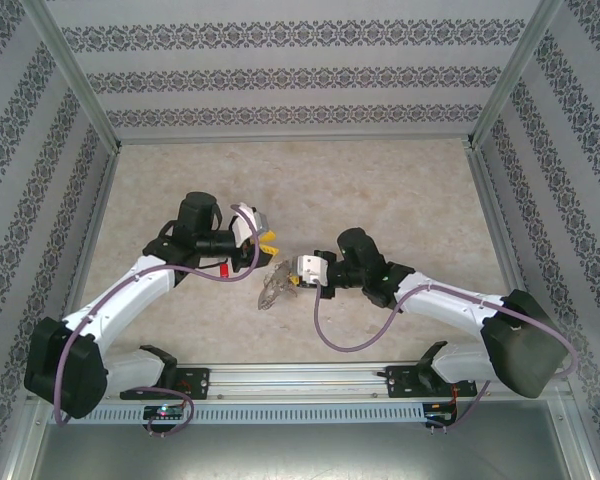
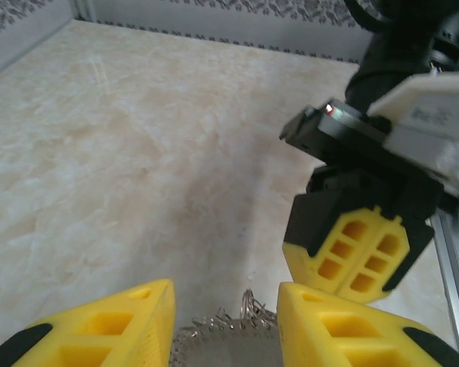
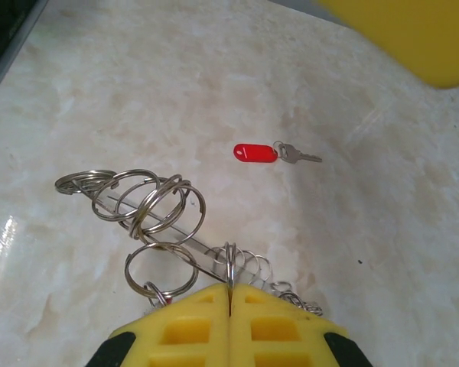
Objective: Put the keys on the keyring
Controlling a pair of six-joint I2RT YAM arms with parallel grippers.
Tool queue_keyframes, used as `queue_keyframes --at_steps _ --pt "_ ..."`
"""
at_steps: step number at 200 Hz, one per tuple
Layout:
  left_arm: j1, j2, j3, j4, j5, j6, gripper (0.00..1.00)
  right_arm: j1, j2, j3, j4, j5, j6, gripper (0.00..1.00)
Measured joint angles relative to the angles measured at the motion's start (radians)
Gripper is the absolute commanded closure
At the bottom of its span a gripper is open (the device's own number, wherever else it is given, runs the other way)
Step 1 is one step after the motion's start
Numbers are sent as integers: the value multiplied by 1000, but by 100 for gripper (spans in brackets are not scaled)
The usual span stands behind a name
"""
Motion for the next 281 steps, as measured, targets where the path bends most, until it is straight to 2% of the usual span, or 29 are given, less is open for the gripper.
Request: queue_keyframes --at_steps 67,125,175,281 --pt "-40 92 12 -48 -8 84 59 -80 0 -122 189 -80 207 100" --pt "-45 188 69 -49 -6 134 58 -131 7 -167 334 -122 319 100" --pt "-63 256 154 -93 33 199 59 -157 47 -168 404 -156 367 100" --pt "-67 281 156 -144 95 245 59 -183 101 -166 472 -195 423 100"
